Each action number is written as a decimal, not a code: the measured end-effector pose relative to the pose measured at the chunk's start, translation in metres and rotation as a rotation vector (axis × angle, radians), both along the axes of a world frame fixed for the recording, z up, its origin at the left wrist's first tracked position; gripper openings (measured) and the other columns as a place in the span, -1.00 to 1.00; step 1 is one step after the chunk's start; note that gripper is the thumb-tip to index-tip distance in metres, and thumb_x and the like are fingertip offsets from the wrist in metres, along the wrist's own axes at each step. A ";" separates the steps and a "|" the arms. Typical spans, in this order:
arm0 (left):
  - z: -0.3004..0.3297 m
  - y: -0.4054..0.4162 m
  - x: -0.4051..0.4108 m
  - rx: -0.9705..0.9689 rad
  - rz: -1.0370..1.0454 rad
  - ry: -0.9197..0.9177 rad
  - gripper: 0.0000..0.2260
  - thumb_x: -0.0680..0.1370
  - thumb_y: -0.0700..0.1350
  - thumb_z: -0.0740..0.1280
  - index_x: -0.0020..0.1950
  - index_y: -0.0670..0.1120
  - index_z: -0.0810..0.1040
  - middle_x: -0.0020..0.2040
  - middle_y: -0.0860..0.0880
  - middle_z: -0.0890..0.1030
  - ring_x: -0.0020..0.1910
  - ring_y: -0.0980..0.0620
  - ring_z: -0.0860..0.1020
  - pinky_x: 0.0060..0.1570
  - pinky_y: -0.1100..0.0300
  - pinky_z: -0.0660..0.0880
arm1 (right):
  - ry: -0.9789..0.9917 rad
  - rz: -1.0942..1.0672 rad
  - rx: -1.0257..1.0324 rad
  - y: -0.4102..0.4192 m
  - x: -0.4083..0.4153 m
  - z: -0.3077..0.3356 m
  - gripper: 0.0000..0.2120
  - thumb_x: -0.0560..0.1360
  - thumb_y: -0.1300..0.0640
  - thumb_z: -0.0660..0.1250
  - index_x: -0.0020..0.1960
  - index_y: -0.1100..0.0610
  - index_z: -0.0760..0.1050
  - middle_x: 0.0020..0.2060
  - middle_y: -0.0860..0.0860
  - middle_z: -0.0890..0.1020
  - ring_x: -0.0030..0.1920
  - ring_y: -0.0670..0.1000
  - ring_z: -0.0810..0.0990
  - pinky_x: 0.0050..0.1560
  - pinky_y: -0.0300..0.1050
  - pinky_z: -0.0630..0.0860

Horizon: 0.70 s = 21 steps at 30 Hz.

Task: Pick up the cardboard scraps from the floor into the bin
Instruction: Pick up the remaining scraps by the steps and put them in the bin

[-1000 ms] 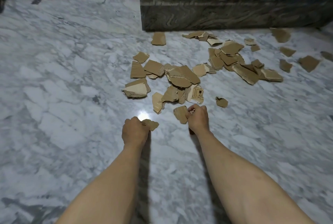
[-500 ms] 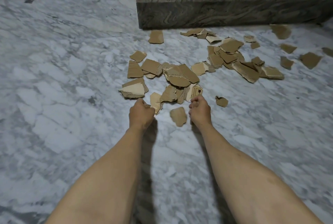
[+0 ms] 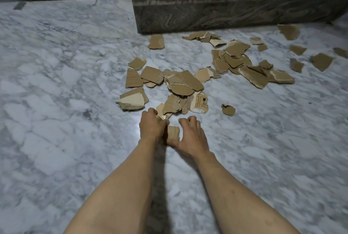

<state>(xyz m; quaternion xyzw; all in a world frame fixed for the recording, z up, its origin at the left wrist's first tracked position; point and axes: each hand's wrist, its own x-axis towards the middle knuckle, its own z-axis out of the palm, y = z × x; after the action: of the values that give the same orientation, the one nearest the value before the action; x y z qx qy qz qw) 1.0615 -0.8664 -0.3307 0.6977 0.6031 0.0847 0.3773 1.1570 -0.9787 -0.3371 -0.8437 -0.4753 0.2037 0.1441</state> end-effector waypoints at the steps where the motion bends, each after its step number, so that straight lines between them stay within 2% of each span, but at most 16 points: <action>1: 0.000 0.002 0.000 0.014 -0.022 0.015 -0.61 0.48 -0.04 0.48 0.23 -0.17 0.53 0.16 -0.17 0.51 0.13 -0.20 0.54 -0.04 0.11 0.39 | 0.028 -0.007 -0.010 0.000 0.003 0.000 -0.37 0.35 -0.27 0.45 0.27 0.02 0.36 0.13 -0.01 0.32 0.18 0.05 0.33 0.09 -0.02 0.42; 4: 0.002 0.004 -0.007 0.154 -0.178 0.116 -0.77 0.53 -0.11 0.35 0.12 -0.19 0.57 0.09 -0.19 0.50 0.03 -0.25 0.55 -0.03 0.01 0.48 | 0.151 -0.066 -0.034 0.006 0.011 0.008 -0.53 0.34 -0.10 0.55 0.04 0.02 0.35 0.04 -0.05 0.35 0.06 0.01 0.35 -0.10 -0.16 0.38; 5: 0.004 0.005 -0.009 0.210 -0.229 0.150 -0.80 0.54 -0.12 0.32 0.10 -0.20 0.57 0.07 -0.20 0.50 0.01 -0.26 0.56 -0.02 -0.03 0.52 | 0.267 -0.119 -0.022 0.007 0.015 0.011 -0.59 0.36 0.02 0.56 -0.05 0.05 0.34 -0.01 -0.02 0.39 -0.01 0.02 0.38 -0.21 -0.27 0.38; 7: 0.008 0.007 -0.013 0.336 -0.319 0.233 -0.80 0.57 -0.10 0.27 0.08 -0.19 0.54 0.04 -0.19 0.54 -0.01 -0.26 0.57 -0.05 -0.04 0.54 | 0.675 -0.316 0.063 0.009 0.027 0.022 -0.69 0.42 0.33 0.48 -0.14 0.12 0.34 -0.07 0.07 0.50 -0.11 0.05 0.49 -0.43 -0.40 0.41; 8: 0.012 0.009 -0.014 0.395 -0.359 0.275 -0.81 0.58 -0.08 0.25 0.08 -0.18 0.53 0.02 -0.18 0.57 -0.01 -0.24 0.58 -0.08 -0.02 0.52 | 0.880 -0.422 0.115 0.009 0.035 0.030 -0.72 0.44 0.42 0.42 -0.13 0.16 0.37 -0.03 0.13 0.55 -0.10 0.09 0.56 -0.41 -0.36 0.51; 10: 0.020 0.015 -0.015 0.494 -0.433 0.327 -0.82 0.61 -0.06 0.24 0.07 -0.15 0.51 0.00 -0.16 0.63 -0.05 -0.21 0.61 -0.12 0.01 0.51 | 1.061 -0.607 0.203 0.012 0.058 0.042 -0.68 0.44 0.46 0.41 0.07 0.15 0.45 0.12 0.19 0.56 -0.02 0.21 0.66 -0.25 -0.07 0.68; 12: 0.027 0.024 -0.019 0.557 -0.447 0.362 -0.82 0.61 -0.04 0.27 0.07 -0.13 0.52 -0.03 -0.14 0.66 -0.10 -0.18 0.63 -0.20 0.04 0.51 | 1.032 -0.712 0.246 0.020 0.085 0.046 -0.45 0.41 0.44 0.48 0.26 0.06 0.39 0.19 0.17 0.51 -0.04 0.26 0.68 -0.23 0.05 0.70; 13: 0.030 0.029 -0.022 0.565 -0.412 0.357 -0.82 0.59 -0.02 0.30 0.06 -0.11 0.53 -0.05 -0.12 0.67 -0.12 -0.17 0.63 -0.23 0.07 0.48 | 0.974 -0.725 0.236 0.026 0.097 0.046 -0.35 0.40 0.42 0.50 0.35 0.03 0.34 0.24 0.17 0.49 -0.02 0.24 0.68 -0.15 0.09 0.70; 15: 0.038 0.036 -0.030 0.527 -0.301 0.307 -0.83 0.53 0.03 0.34 0.01 -0.04 0.56 -0.09 -0.06 0.67 -0.13 -0.16 0.62 -0.21 0.09 0.45 | 0.803 -0.633 0.132 0.037 0.114 0.044 -0.16 0.40 0.35 0.53 0.52 0.02 0.18 0.38 0.14 0.42 0.15 0.17 0.60 0.12 0.08 0.62; 16: 0.042 0.038 -0.031 0.493 -0.247 0.267 -0.85 0.52 0.04 0.34 -0.02 -0.01 0.57 -0.11 -0.03 0.66 -0.13 -0.14 0.59 -0.17 0.08 0.45 | 0.716 -0.564 0.056 0.043 0.117 0.042 -0.10 0.41 0.30 0.52 0.58 0.04 0.10 0.43 0.13 0.38 0.24 0.16 0.53 0.19 0.03 0.55; 18: 0.047 0.041 -0.025 0.423 -0.165 0.171 -0.87 0.48 0.01 0.33 -0.09 -0.02 0.59 -0.14 0.00 0.60 -0.14 -0.10 0.53 -0.16 0.08 0.41 | 0.562 -0.467 -0.073 0.053 0.116 0.032 -0.11 0.42 0.21 0.50 0.59 0.07 0.06 0.42 0.13 0.42 0.31 0.17 0.48 0.12 -0.08 0.47; 21: 0.043 0.046 0.001 0.269 -0.123 0.053 -0.74 0.40 0.04 0.28 -0.18 -0.15 0.58 -0.13 -0.09 0.60 -0.07 -0.16 0.54 -0.15 0.04 0.44 | 0.314 -0.434 -0.163 0.065 0.108 0.021 -0.25 0.39 0.08 0.53 0.45 0.09 0.21 0.28 0.17 0.52 0.22 0.20 0.51 -0.02 -0.05 0.44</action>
<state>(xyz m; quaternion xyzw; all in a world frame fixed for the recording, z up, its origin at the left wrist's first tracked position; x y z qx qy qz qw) 1.0624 -0.8206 -0.2882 0.7794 0.5524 0.1230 0.2689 1.2648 -0.9140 -0.3163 -0.8928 -0.2373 0.3337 0.1878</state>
